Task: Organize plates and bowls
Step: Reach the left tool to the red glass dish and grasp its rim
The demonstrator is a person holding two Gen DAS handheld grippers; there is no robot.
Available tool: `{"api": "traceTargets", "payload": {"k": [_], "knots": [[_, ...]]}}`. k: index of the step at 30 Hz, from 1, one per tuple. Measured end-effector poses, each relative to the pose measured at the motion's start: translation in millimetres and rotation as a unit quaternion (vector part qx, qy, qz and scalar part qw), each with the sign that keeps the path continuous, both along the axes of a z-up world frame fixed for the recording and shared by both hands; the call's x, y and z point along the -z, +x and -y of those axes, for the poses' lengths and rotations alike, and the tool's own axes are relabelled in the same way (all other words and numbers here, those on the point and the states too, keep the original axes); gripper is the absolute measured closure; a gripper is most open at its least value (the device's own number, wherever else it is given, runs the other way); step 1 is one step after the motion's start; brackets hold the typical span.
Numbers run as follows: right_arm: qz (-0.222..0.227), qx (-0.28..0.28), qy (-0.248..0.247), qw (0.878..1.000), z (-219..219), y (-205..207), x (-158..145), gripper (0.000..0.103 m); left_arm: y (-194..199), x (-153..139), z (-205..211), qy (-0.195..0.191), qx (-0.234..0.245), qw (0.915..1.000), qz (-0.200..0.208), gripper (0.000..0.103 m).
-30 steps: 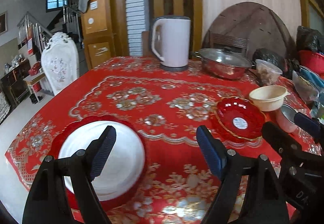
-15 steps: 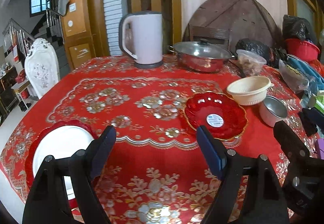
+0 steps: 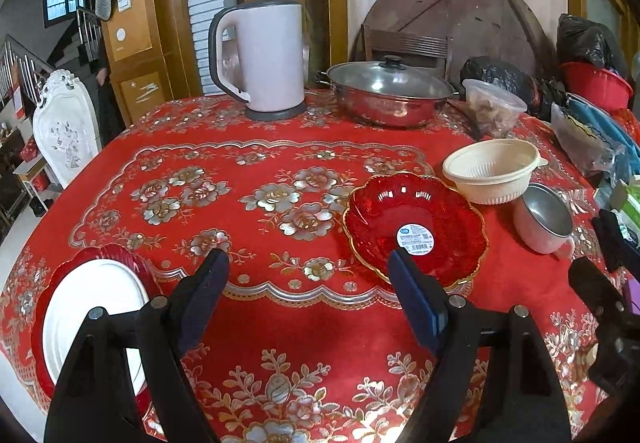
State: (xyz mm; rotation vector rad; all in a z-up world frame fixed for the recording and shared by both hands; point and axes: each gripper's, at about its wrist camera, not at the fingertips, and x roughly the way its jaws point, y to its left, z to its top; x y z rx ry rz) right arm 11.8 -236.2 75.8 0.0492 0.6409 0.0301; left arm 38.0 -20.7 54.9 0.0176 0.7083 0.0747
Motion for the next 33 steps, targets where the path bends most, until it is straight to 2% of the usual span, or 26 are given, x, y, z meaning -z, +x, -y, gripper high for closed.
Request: {"api": "traceTargets", "payload": {"k": [14, 18, 24, 27, 33], "knots": [[-0.047, -0.031, 0.056, 0.997, 1.8, 30.8, 12.8, 0.001, 20.0, 8.0, 7.5, 0.013, 0.002, 0.9998, -0.018, 0.021], [-0.066, -0.049, 0.100, 0.992, 5.2, 43.7, 18.0, 0.001, 26.9, 8.5, 5.5, 0.014, -0.002, 0.9996, -0.023, 0.021], [-0.094, -0.058, 0.139, 0.984, 10.1, 64.8, 27.5, 0.002, 39.0, 14.9, 8.2, 0.016, 0.004, 0.9988, -0.045, 0.021], [-0.108, -0.063, 0.160, 0.979, 13.8, 73.6, 34.2, 0.005, 45.0, 19.3, 8.1, 0.015, 0.000, 0.9985, -0.053, 0.021], [-0.123, -0.066, 0.159, 0.977, 11.2, 84.3, 41.4, 0.013, 58.4, 28.5, 12.5, 0.018, 0.000, 0.9976, -0.068, 0.021]]}}
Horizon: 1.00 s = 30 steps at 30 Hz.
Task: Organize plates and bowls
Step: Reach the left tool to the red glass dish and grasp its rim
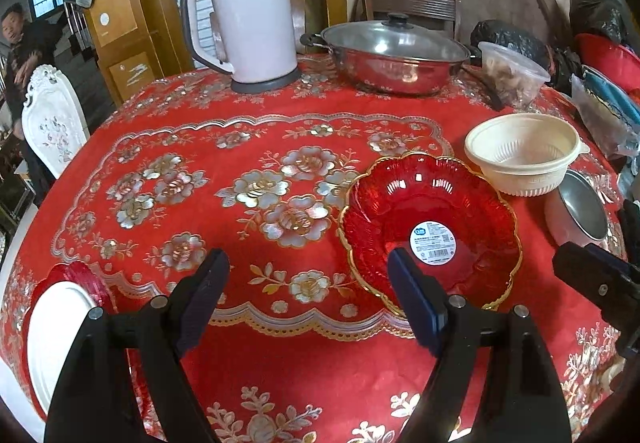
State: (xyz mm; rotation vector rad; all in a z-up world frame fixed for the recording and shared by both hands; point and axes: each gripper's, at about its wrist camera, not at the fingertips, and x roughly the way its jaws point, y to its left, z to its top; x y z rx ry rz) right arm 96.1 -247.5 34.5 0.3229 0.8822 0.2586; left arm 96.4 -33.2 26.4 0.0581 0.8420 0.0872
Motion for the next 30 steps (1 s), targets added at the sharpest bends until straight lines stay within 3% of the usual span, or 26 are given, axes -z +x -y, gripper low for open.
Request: {"api": "traceTargets", "payload": {"k": [6, 10, 21, 29, 30], "knots": [[-0.010, 0.001, 0.001, 1.000, -0.9, 12.0, 6.9, 0.014, 17.5, 12.1, 1.9, 0.000, -0.002, 0.9998, -0.022, 0.021], [-0.018, -0.001, 0.004, 1.000, -0.1, 20.1, 12.3, 0.027, 26.7, 18.1, -0.5, -0.011, -0.004, 0.9993, -0.036, 0.021], [-0.050, -0.003, 0.042, 0.998, 2.3, 40.4, 31.8, 0.028, 58.5, 32.1, 1.2, -0.033, 0.003, 0.9968, -0.073, 0.021], [-0.067, -0.007, 0.056, 0.996, 0.0, 54.5, 45.0, 0.049, 70.8, 41.4, 8.5, -0.046, 0.021, 0.9939, -0.098, 0.021], [-0.069, -0.008, 0.058, 0.996, 0.0, 55.4, 46.9, 0.055, 73.1, 43.4, 10.5, -0.048, 0.024, 0.9933, -0.102, 0.021]]}}
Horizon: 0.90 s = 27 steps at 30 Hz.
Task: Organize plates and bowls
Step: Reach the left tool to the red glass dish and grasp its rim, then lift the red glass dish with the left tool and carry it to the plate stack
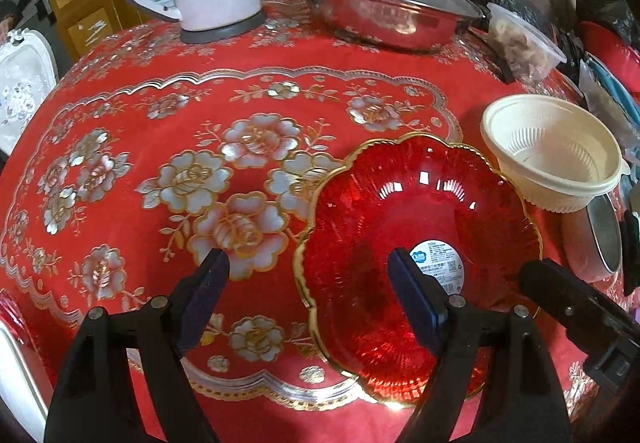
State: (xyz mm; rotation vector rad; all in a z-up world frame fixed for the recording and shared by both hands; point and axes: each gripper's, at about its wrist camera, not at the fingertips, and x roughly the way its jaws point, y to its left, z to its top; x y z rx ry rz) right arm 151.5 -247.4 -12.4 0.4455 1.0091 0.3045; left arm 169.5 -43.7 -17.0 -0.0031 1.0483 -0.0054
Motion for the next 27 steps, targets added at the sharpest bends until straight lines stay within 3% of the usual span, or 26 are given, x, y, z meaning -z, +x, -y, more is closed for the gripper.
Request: {"api": "traceTargets", "payload": {"k": [1, 6, 11, 15, 24, 27], "knots": [[-0.002, 0.000, 0.002, 1.000, 0.0, 1.0, 1.9, 0.062, 2.1, 1.9, 1.0, -0.003, 0.001, 1.0000, -0.006, 0.021], [-0.002, 0.002, 0.004, 1.000, 1.7, 4.2, 5.8, 0.073, 6.8, 7.4, 5.8, -0.005, 0.002, 0.9998, -0.019, 0.024], [-0.002, 0.008, 0.000, 1.000, 4.0, 5.1, 7.3, 0.079, 8.5, 6.6, 11.3, -0.010, 0.007, 0.9997, -0.020, 0.056], [0.000, 0.008, -0.012, 1.000, 2.7, 4.6, 7.6, 0.079, 7.5, 5.8, 14.7, -0.003, 0.005, 0.9999, -0.016, 0.065], [0.010, 0.001, -0.044, 0.999, -4.6, 0.0, 6.4, 0.078, 8.5, 5.0, 14.4, 0.004, 0.004, 0.9999, -0.012, 0.069], [0.011, 0.002, -0.010, 1.000, 3.1, 0.9, 9.5, 0.075, 8.1, 4.9, 14.0, 0.002, 0.003, 0.9999, -0.014, 0.069]]}}
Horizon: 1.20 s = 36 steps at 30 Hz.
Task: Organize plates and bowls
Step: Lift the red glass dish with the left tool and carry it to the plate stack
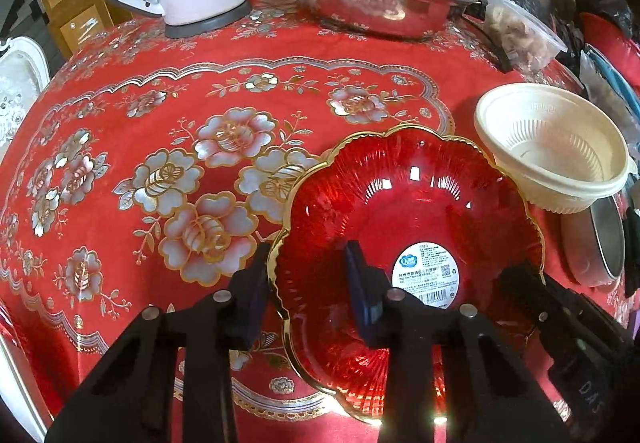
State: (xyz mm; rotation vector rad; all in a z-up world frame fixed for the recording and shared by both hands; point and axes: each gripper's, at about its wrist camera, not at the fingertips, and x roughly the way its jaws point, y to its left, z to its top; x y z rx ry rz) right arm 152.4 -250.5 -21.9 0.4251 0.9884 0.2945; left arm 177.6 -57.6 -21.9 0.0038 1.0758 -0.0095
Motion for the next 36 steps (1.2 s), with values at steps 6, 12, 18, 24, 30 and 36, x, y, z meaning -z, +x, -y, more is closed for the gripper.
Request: {"api": "traceTargets", "payload": {"k": [6, 12, 18, 24, 30, 36], "knots": [[0.008, -0.006, -0.022, 1.000, -7.2, 1.2, -2.8, 0.069, -1.3, 0.4, 1.2, 0.004, 0.000, 1.0000, 0.001, 0.069], [0.006, -0.020, -0.020, 1.000, -7.2, 4.9, -2.7, 0.071, -1.9, 0.6, 3.0, 0.012, 0.004, 0.9999, 0.003, 0.069], [0.018, -0.023, -0.032, 0.999, -0.6, -1.5, -3.7, 0.090, -1.1, 0.8, 1.4, 0.009, 0.000, 1.0000, 0.003, 0.069], [0.040, -0.031, -0.065, 0.997, -7.1, -16.6, -11.2, 0.090, -8.0, -0.9, -2.5, -0.003, -0.005, 1.0000, 0.003, 0.069], [0.061, -0.030, -0.082, 0.994, -11.4, -35.5, -27.6, 0.088, -26.1, -15.6, -1.5, -0.001, -0.001, 0.9997, 0.022, 0.069], [0.080, -0.034, -0.073, 0.994, -14.5, -58.1, -47.9, 0.086, -52.4, -32.7, -9.1, -0.013, -0.006, 0.9992, 0.039, 0.069]]}}
